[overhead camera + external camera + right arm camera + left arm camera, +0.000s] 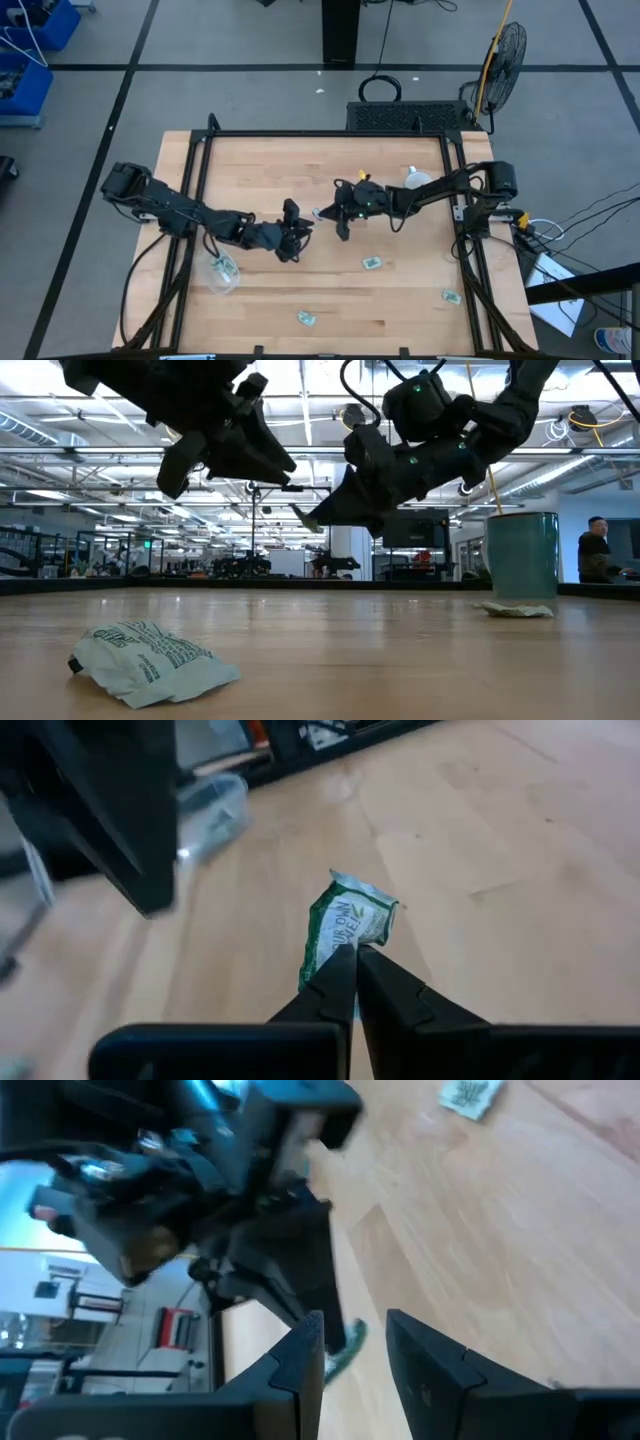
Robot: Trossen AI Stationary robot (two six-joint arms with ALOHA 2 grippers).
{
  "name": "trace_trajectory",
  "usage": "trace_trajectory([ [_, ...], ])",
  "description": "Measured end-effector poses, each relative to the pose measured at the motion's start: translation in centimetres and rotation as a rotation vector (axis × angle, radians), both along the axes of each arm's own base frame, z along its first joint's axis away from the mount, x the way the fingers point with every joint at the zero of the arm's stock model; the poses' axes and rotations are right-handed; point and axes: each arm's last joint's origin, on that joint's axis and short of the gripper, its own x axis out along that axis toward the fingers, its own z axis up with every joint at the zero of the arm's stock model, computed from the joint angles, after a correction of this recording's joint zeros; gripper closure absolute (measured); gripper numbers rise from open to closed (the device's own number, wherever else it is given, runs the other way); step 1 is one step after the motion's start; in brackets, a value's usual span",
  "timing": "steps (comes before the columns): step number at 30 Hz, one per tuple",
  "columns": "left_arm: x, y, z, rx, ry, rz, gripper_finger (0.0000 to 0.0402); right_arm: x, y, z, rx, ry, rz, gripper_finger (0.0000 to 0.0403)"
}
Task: Pick and place Stevia / Truvia into bins
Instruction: Put the stevia packet into the transparent container
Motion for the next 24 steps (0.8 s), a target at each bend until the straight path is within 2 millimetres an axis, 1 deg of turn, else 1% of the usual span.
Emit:
trace_trajectory([
  [5,0.1,0.4,0.0,0.002,-0.001,0.015,0.0284,0.2,0.0,0.6,0.124,-0.053,-0.049,0.0396],
  [8,0.2,0.7,0.0,0.01,0.002,0.019,0.0284,0.2,0.0,0.8,0.166,-0.068,-0.061,0.0396],
  [12,0.2,0.9,0.0,0.066,0.021,-0.004,0.0284,0.3,0.1,1.0,0.183,-0.089,-0.061,0.0396],
  [19,0.3,1.2,0.0,0.072,0.03,-0.024,0.0284,0.4,0.4,1.5,0.224,-0.137,0.063,0.0396],
  [24,0.3,1.2,0.0,0.073,0.031,-0.025,0.0284,0.4,0.5,1.5,0.238,-0.131,0.089,0.0396],
])
